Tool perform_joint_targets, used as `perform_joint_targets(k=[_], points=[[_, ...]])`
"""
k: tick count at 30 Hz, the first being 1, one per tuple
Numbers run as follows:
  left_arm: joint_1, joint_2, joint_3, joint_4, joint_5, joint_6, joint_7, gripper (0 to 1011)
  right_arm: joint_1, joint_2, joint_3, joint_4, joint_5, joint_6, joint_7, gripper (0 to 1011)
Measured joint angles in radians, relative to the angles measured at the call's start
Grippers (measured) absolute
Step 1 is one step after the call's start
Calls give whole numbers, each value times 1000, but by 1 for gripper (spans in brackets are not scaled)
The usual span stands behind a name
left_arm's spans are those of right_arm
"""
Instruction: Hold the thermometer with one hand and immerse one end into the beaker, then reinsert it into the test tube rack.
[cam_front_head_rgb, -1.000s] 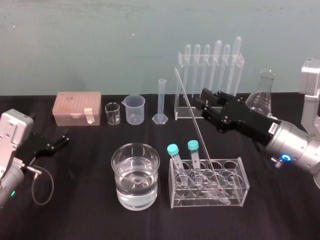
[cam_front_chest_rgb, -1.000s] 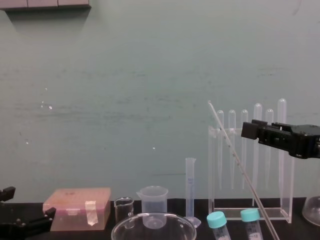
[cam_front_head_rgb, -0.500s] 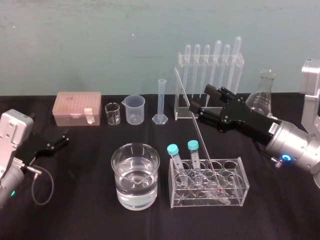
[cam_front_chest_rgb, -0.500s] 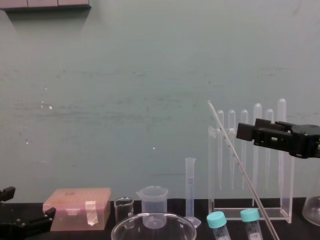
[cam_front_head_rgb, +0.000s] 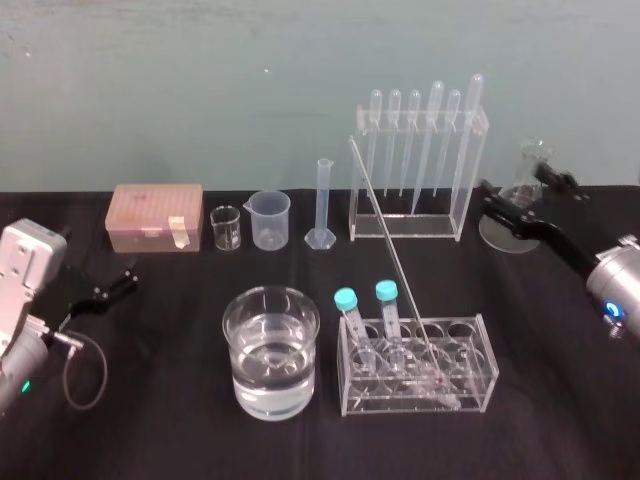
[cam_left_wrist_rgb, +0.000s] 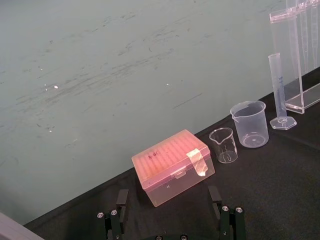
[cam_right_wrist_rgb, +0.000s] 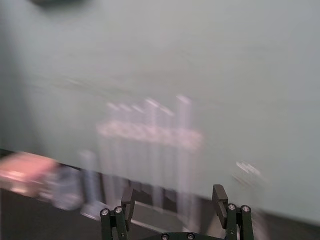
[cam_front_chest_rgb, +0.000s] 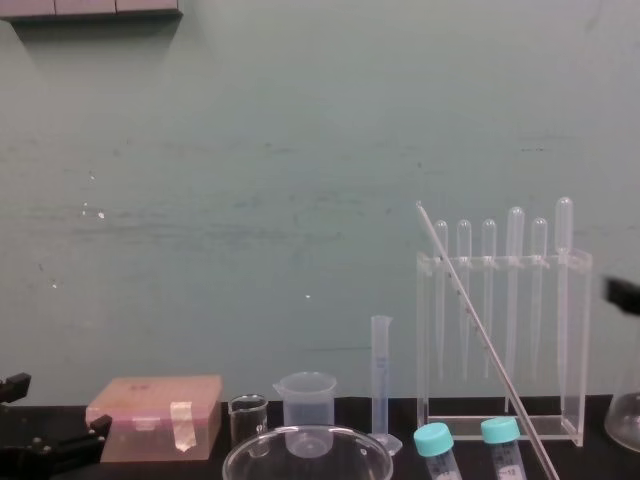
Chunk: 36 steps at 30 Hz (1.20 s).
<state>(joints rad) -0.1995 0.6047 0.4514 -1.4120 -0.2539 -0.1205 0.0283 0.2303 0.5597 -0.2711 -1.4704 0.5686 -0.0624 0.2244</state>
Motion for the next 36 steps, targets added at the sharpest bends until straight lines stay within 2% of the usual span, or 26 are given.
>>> perform_joint_targets(k=[1,4,8,36], points=[[0,0,0,0,0,0,0,1008,-16,-4,10,1,-22,13,-53,1002],[0,0,0,0,0,0,0,1008,-44,-11,22,8,-54,45,-123,1003],[0,0,0,0,0,0,0,1008,-68,-19,22,21,-82,74,-158,1003],[0,0,0,0,0,0,0,1008,-60,-16,20,17,-72,65,-144,1002]])
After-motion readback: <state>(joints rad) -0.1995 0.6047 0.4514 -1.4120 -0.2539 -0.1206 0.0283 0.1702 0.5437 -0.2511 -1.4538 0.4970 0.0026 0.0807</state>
